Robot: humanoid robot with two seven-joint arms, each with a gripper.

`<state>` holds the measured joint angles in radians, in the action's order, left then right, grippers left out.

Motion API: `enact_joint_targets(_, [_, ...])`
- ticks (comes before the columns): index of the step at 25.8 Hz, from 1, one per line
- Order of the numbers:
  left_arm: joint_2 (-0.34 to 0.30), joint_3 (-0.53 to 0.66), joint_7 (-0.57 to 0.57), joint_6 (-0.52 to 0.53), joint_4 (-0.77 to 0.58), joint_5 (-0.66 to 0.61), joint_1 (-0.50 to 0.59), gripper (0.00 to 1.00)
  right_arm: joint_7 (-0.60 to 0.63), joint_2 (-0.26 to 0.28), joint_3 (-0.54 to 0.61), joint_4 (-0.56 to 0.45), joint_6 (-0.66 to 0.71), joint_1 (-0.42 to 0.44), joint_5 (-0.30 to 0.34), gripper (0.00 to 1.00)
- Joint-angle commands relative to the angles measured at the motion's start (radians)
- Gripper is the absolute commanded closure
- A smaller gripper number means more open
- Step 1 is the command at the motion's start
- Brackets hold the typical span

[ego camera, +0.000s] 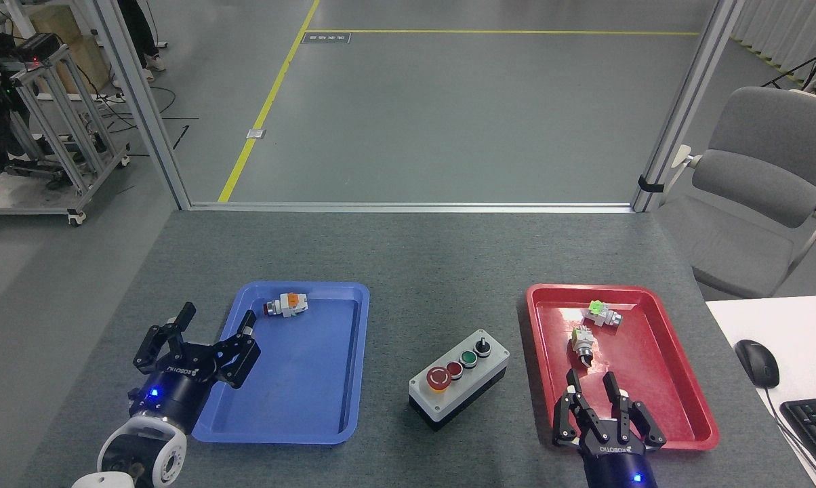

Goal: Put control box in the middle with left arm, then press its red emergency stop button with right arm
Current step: 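Move the right gripper over the control box's red stop button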

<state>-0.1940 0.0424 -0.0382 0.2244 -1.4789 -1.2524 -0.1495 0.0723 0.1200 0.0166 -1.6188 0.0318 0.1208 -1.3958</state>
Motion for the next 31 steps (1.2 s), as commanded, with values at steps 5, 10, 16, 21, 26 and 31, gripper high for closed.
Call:
enact_joint_targets(5, [-0.01,0.014,-0.012,-0.034,0.1,0.146,-0.018,0.01,-0.069,-0.016,-0.07,0.007,0.002,-0.004,-0.035,1.0])
enact_joint_targets(10, [-0.004,0.016,-0.012,-0.04,0.103,0.142,-0.005,0.01,-0.085,-0.043,-0.124,0.031,0.0,-0.024,-0.137,1.0])
enact_joint_targets(16, [0.004,0.011,-0.014,-0.089,0.095,0.137,-0.005,0.01,-0.111,-0.066,-0.185,0.074,-0.013,-0.078,-0.17,1.0])
enact_joint_targets(21, [0.013,0.004,-0.014,-0.148,0.08,0.136,-0.004,0.01,-0.124,-0.082,-0.214,0.154,-0.026,-0.125,-0.183,1.0])
enact_joint_targets(26, [0.011,0.002,-0.016,-0.146,0.078,0.136,0.008,0.01,-0.126,-0.1,-0.251,0.211,-0.033,-0.162,-0.203,1.0])
enact_joint_targets(31, [0.047,-0.029,-0.043,-0.146,0.068,0.136,0.07,0.01,-0.126,-0.118,-0.283,0.252,-0.061,-0.194,-0.204,1.0])
